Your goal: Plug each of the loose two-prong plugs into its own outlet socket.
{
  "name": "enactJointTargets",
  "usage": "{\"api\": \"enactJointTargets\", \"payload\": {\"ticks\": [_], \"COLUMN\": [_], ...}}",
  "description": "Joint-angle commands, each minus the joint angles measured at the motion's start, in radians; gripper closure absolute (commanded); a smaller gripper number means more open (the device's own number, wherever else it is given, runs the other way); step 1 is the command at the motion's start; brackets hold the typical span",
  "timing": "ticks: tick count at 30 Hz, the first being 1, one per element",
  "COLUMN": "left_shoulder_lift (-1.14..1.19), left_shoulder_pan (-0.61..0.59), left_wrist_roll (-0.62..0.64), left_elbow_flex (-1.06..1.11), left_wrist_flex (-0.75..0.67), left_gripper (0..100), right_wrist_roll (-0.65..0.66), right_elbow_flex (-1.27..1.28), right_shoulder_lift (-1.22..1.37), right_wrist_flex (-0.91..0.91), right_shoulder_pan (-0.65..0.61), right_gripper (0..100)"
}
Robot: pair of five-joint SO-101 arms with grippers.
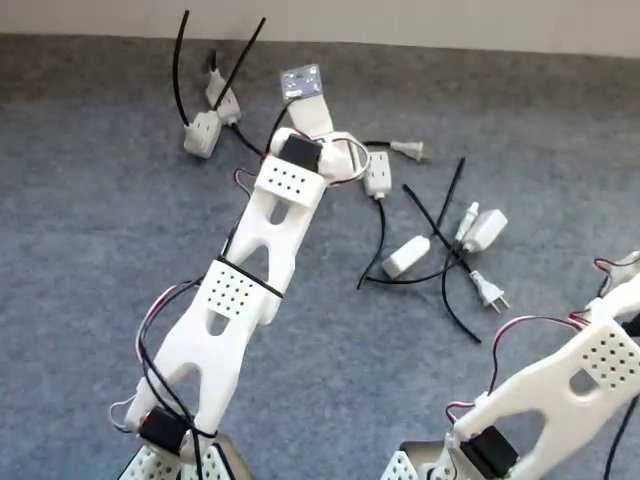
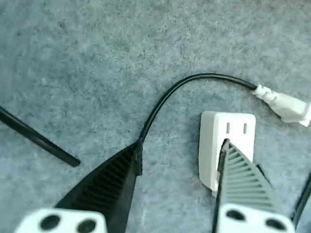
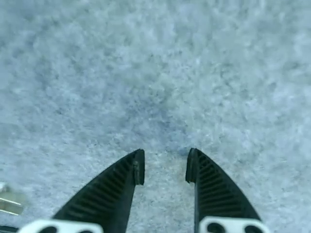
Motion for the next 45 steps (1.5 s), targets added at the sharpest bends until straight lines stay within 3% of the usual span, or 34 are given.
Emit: {"api": "enactJointTargets", "payload": {"ticks": [1, 7, 12, 21, 25, 31, 35, 42, 45], "left_shoulder_lift": [-0.019, -0.028, -0.028, -0.074, -0.101, -0.142, -0.185, -0.214, -0.211], "left_shoulder_pan": [0.041, 0.048, 0.056, 0.166, 0.165, 0.139, 0.079, -0.14, -0.236], "left_wrist_roll": [-0.058, -0.055, 0.046, 0.041, 0.006, 0.006, 0.006, 0.014, 0.08], "left_elbow_flex": [-0.047, -0.056, -0.058, -0.056, -0.056, -0.048, -0.012, 0.101, 0.101], "left_wrist_flex": [0.052, 0.172, 0.267, 0.347, 0.351, 0.358, 0.358, 0.354, 0.351], "left_gripper": [74, 75, 75, 75, 75, 75, 75, 75, 75], "right_wrist_roll": [0.04, 0.049, 0.049, 0.051, 0.061, 0.064, 0.063, 0.072, 0.066], "right_elbow_flex": [-0.045, -0.045, -0.042, -0.038, -0.042, -0.047, -0.047, -0.047, -0.056], "right_shoulder_lift": [-0.022, -0.022, -0.022, -0.022, -0.022, -0.024, -0.025, -0.031, -0.033], "right_wrist_flex": [0.018, 0.018, 0.018, 0.024, 0.019, 0.001, -0.139, -0.372, -0.414], "right_shoulder_pan": [0.008, 0.025, 0.025, 0.016, -0.044, -0.242, -0.36, -0.513, -0.588], "right_gripper": [84.3, 84.3, 84.3, 84.3, 84.3, 84.4, 84.4, 84.4, 84.4]}}
